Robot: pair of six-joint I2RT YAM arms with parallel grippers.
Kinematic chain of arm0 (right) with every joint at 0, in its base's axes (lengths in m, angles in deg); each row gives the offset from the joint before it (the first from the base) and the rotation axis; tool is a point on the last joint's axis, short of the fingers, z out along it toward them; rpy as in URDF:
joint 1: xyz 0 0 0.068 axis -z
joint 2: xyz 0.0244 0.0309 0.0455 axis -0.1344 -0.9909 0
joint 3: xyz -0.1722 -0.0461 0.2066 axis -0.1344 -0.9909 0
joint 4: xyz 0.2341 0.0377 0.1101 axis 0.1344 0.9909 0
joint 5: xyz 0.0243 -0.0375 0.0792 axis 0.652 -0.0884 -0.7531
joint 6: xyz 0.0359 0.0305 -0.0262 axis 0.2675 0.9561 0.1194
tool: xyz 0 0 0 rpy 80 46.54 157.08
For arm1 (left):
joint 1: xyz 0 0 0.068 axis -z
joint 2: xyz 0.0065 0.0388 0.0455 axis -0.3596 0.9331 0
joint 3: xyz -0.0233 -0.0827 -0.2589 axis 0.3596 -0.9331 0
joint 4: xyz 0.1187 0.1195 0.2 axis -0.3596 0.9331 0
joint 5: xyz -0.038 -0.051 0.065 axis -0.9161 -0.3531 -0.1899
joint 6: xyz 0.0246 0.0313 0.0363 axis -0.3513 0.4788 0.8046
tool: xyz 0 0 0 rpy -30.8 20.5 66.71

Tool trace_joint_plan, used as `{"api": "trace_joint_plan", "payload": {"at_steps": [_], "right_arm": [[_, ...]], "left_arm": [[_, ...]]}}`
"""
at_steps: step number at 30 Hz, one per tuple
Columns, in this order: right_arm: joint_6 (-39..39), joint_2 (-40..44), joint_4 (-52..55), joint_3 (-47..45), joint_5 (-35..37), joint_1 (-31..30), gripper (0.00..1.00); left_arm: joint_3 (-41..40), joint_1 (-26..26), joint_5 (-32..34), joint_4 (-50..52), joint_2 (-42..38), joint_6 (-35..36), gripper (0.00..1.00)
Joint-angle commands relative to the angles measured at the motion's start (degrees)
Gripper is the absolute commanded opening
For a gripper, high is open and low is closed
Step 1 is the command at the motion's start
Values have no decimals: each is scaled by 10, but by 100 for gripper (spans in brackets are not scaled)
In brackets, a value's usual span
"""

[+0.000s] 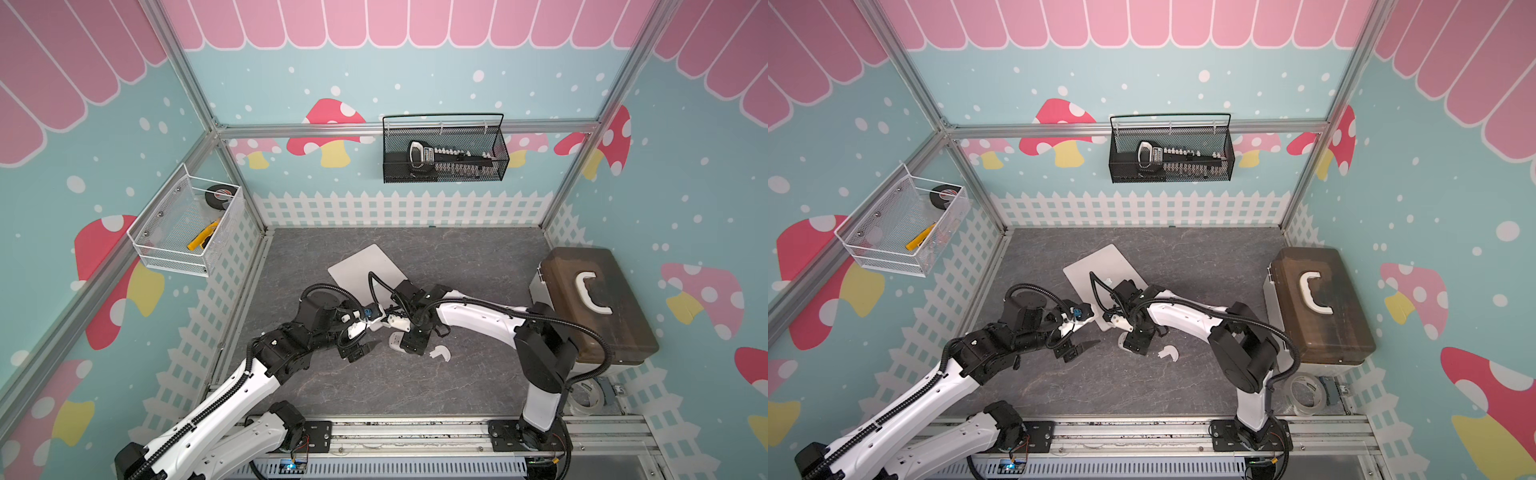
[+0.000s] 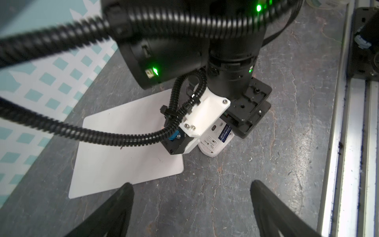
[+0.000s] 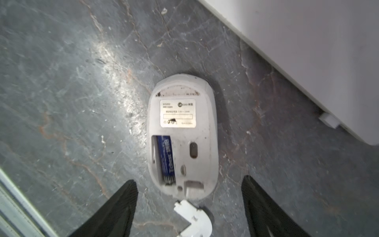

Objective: Insert the wireless mouse receiver into the laptop
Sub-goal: Place the mouse at the center of the board, then pick up the mouse from the center of the board.

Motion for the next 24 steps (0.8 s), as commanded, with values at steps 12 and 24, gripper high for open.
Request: {"api": "trace_joint_plan", "payload": {"at_steps": [12,24], "right_arm": [[372,208,-39,-51,-212,234,61],[457,180,-101,-151,-202,256,56]], "left_arm": [[154,20,21,92,161,146,89],[84,78,2,6,303,158,90]]}}
